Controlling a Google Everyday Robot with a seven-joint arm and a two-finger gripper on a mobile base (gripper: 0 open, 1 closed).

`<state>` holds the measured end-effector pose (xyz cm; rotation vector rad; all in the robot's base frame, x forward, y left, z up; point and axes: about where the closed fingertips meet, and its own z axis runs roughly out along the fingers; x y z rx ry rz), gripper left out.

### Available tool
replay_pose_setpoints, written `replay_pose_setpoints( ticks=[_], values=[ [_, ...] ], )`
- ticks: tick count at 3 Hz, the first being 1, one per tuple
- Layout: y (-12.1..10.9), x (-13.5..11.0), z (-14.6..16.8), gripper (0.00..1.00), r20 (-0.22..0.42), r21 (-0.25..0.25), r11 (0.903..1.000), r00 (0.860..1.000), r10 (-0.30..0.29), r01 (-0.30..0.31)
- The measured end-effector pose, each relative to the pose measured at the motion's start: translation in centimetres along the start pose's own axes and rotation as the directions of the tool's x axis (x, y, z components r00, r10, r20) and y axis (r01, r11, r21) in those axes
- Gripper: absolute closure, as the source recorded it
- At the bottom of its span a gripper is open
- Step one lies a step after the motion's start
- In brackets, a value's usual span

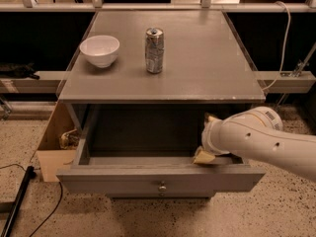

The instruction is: Open top drawer

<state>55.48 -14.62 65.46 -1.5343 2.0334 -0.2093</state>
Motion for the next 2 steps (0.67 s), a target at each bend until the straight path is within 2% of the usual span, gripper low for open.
replay_pose_setpoints(
  ticks=[1,2],
  values=[
    [0.0,0.0,0.0,0.0,0.0,0.0,1.0,1.0,0.0,0.0],
    [0.0,0.0,0.0,0.23,0.0,0.0,1.0,1.0,0.0,0.0]
  ],
)
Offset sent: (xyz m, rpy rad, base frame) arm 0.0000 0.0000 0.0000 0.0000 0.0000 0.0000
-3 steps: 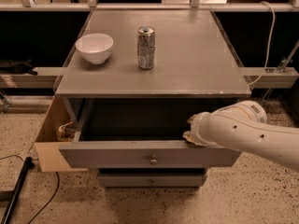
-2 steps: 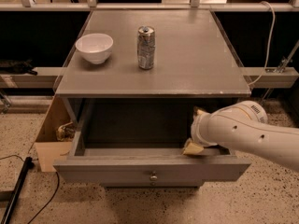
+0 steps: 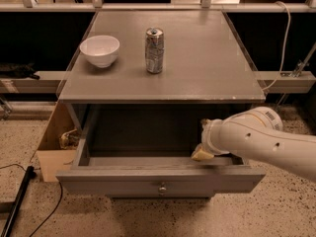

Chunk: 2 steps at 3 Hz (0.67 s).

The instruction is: Open top drawer

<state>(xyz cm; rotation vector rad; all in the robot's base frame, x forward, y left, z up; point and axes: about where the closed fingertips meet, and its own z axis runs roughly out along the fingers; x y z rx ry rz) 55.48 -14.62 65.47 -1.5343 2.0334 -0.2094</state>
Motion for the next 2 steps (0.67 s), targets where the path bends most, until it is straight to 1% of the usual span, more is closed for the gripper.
replay_pose_setpoints(
  ticks=[1,2],
  values=[
    [0.0,0.0,0.0,0.46,0.0,0.0,1.0,1.0,0.0,0.0],
    [1.6,0.9,-1.1,0.69,-0.012,-0.009,0.9999,1.0,-0.014,0.014]
  ],
)
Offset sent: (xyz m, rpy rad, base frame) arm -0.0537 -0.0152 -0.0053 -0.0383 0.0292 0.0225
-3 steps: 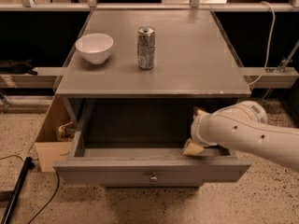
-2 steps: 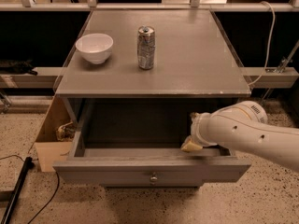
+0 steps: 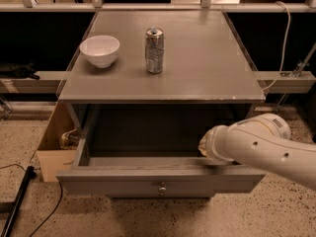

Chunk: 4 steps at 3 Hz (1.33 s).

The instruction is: Open top drawer

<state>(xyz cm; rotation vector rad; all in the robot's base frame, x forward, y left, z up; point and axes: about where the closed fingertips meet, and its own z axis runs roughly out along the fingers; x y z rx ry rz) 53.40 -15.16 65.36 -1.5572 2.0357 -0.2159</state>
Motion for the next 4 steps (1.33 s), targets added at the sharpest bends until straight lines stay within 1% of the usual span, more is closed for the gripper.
replay_pose_setpoints(
  ticks=[1,2,3,4],
  values=[
    [4.3,2.4,-1.4,0.99,-0.009,-0.042,0.9989,1.0,0.02,-0.021],
    [4.2,2.3,-1.6,1.0,-0.009,-0.042,0.9989,1.0,0.02,-0.021],
    [5.9,3.6,-2.3,1.0,-0.015,-0.062,0.9973,0.999,0.037,-0.038],
    [5.7,3.5,-2.5,1.0,-0.015,-0.062,0.9973,0.999,0.037,-0.038]
  ],
)
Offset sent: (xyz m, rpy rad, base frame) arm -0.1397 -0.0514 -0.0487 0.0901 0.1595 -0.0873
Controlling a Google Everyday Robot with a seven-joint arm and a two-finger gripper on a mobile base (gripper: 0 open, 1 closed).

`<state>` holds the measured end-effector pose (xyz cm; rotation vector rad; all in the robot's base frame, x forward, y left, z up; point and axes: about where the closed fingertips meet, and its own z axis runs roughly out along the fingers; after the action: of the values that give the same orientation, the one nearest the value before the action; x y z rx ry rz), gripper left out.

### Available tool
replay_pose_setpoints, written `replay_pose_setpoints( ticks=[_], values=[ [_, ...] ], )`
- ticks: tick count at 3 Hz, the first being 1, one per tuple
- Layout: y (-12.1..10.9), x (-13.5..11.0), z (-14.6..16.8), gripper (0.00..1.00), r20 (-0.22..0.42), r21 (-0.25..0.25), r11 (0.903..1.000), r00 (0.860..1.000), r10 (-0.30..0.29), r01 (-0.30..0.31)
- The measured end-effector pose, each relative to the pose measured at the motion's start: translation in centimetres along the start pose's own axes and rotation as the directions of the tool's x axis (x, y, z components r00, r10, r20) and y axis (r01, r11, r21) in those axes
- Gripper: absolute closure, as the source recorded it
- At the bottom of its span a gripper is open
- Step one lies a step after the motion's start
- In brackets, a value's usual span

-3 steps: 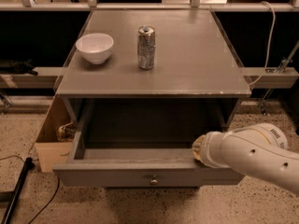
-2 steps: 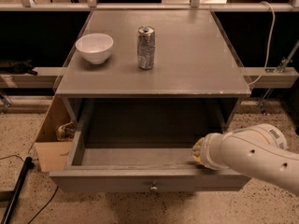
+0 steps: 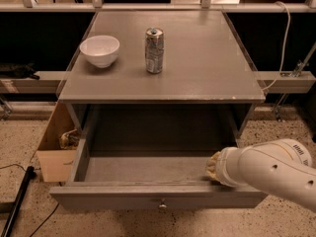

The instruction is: Open top drawer

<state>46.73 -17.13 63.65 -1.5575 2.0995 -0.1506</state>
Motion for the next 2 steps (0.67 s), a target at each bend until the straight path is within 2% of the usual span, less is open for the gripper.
replay_pose_setpoints(
  ticks=[1,2],
  values=[
    [0.0,0.0,0.0,0.82,0.0,0.0,1.0,1.0,0.0,0.0],
    [0.0,0.0,0.0,0.58,0.0,0.0,1.0,1.0,0.0,0.0]
  ],
)
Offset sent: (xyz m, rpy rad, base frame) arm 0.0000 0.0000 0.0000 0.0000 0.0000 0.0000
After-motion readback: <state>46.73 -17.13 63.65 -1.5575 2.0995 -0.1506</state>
